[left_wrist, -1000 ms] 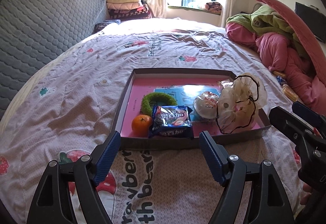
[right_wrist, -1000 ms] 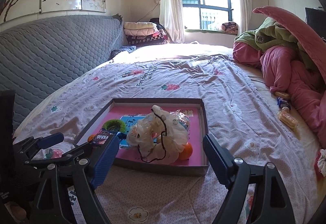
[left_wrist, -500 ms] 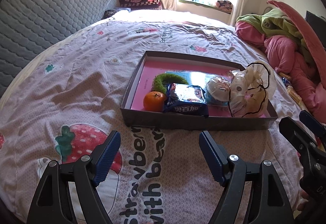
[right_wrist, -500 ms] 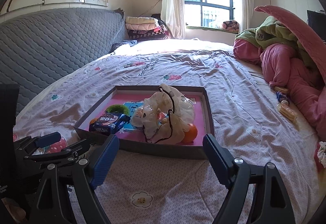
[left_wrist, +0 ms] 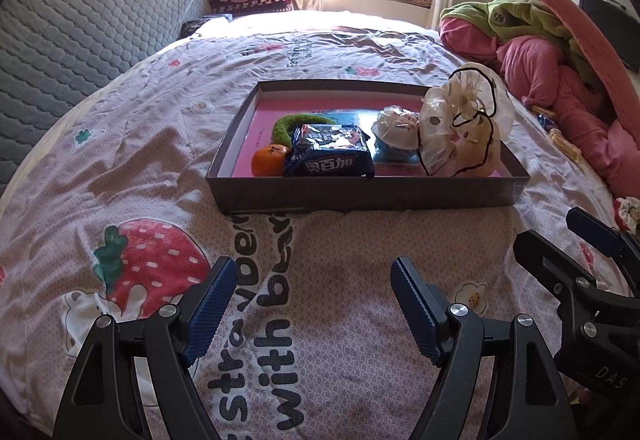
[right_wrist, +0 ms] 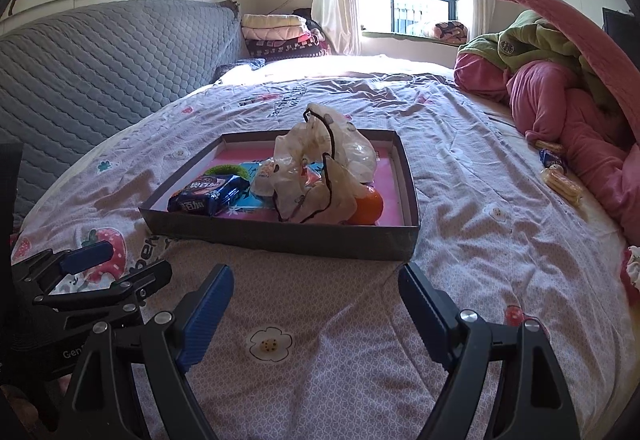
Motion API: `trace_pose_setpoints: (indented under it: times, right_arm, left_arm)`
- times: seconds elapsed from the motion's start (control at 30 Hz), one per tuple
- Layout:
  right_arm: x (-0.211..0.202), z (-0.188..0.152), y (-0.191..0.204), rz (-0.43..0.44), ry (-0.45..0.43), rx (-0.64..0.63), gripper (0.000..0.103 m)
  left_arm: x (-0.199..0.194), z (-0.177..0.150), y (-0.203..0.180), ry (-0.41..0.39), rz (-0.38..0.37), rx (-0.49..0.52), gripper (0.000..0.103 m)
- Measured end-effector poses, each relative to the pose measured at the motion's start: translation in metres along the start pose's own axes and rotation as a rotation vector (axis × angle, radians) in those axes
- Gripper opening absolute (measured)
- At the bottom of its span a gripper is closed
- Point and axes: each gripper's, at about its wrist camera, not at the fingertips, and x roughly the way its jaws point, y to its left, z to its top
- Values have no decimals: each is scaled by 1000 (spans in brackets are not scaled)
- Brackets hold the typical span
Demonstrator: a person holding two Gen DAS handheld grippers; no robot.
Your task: Organize objects
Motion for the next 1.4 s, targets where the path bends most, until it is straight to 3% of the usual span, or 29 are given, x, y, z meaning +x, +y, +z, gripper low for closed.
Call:
trace_pose_setpoints:
  times: [0.47,0.63,0.9,1.4]
  right_arm:
    - [-1,-16,2,-4,14,-22,84]
    - [1,-23,2,2,32,-12,84]
    - [3,-33,4,6,26,-5,84]
    - [11,-42,4,-1,66,-5,84]
  left_arm:
    - [0,-11,8,-4,19,-16,80]
    - [-5,-18,6,-18,-5,4,80]
    - [-4,-31,-1,-22,28,50,80]
    - [0,-31,0,-17,36,36,80]
